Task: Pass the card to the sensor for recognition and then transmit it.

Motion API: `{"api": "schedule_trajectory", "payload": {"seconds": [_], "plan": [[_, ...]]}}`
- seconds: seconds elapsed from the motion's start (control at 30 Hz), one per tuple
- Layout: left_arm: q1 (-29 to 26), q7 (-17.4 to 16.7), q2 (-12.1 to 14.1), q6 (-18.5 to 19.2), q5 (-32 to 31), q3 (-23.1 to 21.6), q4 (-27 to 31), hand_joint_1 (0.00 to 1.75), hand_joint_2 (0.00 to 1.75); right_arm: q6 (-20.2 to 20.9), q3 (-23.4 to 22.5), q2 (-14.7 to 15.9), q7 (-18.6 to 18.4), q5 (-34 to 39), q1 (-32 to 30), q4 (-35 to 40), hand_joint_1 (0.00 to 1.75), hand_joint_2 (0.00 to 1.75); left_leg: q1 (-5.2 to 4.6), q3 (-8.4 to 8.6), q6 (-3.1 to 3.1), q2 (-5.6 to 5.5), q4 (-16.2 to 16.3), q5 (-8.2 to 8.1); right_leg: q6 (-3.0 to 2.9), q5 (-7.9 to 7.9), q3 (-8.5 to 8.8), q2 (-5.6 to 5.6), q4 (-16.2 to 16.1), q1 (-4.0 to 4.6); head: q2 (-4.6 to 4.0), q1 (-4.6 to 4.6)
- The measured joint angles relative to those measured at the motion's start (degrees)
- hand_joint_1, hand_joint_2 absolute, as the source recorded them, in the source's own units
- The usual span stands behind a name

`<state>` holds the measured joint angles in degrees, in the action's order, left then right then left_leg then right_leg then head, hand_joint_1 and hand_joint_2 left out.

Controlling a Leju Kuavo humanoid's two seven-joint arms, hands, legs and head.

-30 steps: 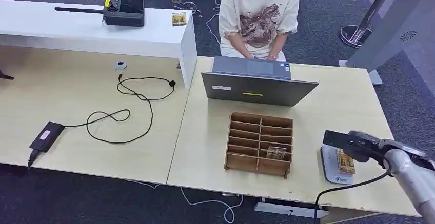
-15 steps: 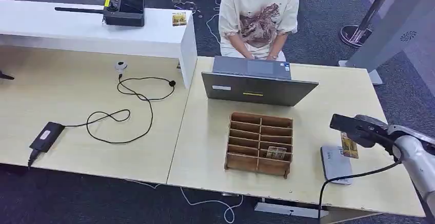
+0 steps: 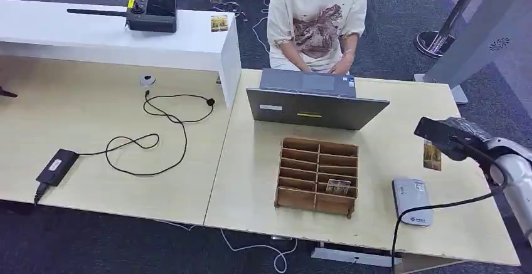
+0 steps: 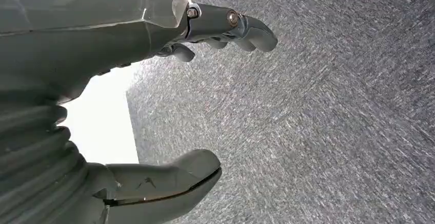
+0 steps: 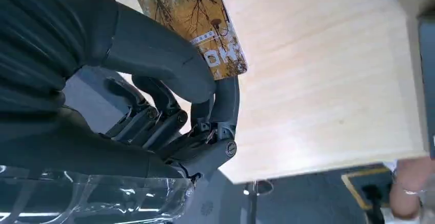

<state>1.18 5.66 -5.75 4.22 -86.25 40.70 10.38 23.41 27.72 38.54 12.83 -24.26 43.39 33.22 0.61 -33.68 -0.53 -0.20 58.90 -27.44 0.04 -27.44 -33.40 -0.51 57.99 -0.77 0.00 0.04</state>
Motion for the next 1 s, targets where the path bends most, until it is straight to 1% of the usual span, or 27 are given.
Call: {"api": "schedule_trajectory", "payload": {"seconds": [0.17,0.37,0.47,0.53,0.7,0.87,1.0], "plan": [[0.0,0.0,-0.02,-0.04,0.11,0.11,0.0,0.0,1.75,-1.62,-2.06,-0.33,0.09,-0.7,1.62,2.15,1.75,1.75,0.0,0.0,0.0,0.01,0.0,0.0,0.0,0.0,0.0,0.01,0.01,0.0,0.02,0.0],[0.01,-0.02,-0.11,-0.07,0.28,0.26,0.0,0.0,1.75,-3.46,-3.57,-1.55,0.07,-1.77,3.75,3.83,1.75,1.75,0.0,0.0,0.0,0.0,0.0,0.0,0.0,0.0,0.0,0.0,0.02,0.0,0.0,0.0],[0.03,-0.11,-0.15,-0.09,0.28,0.39,0.0,0.0,1.75,-5.76,-4.49,-2.76,0.07,-2.32,4.79,4.57,1.75,1.75,0.01,0.01,0.0,0.01,0.0,0.0,0.0,0.0,0.0,0.01,0.02,0.01,0.0,0.0],[0.03,-0.17,-0.33,-0.09,0.28,0.52,0.0,0.0,1.75,-8.45,-5.45,-4.0,0.13,-3.35,5.3,5.03,1.75,1.75,0.01,0.01,-0.01,0.01,0.0,0.01,0.0,0.0,0.0,0.02,0.02,0.01,0.0,0.0],[0.07,-0.33,-0.61,-0.09,0.28,0.57,0.0,0.0,1.75,-12.51,-7.31,-6.8,0.22,-5.31,6.72,5.8,1.75,1.75,0.01,0.01,-0.01,0.01,0.0,0.01,0.0,0.0,0.0,0.01,0.04,0.01,0.0,0.0],[0.14,-0.61,-0.92,-0.11,0.22,0.59,0.0,0.0,1.75,-17.38,-9.43,-10.74,0.09,-8.86,9.21,6.19,1.75,1.75,0.01,0.03,-0.01,0.03,0.0,0.02,0.0,0.01,0.0,0.03,0.05,0.01,0.0,0.02],[0.23,-0.72,-1.03,-0.04,0.15,0.59,0.0,0.0,1.75,-19.83,-10.41,-13.96,-0.59,-11.94,11.23,6.63,1.75,1.75,0.01,0.03,0.0,0.03,0.0,0.04,0.0,0.0,0.0,0.04,0.06,0.01,0.02,0.0]]}}
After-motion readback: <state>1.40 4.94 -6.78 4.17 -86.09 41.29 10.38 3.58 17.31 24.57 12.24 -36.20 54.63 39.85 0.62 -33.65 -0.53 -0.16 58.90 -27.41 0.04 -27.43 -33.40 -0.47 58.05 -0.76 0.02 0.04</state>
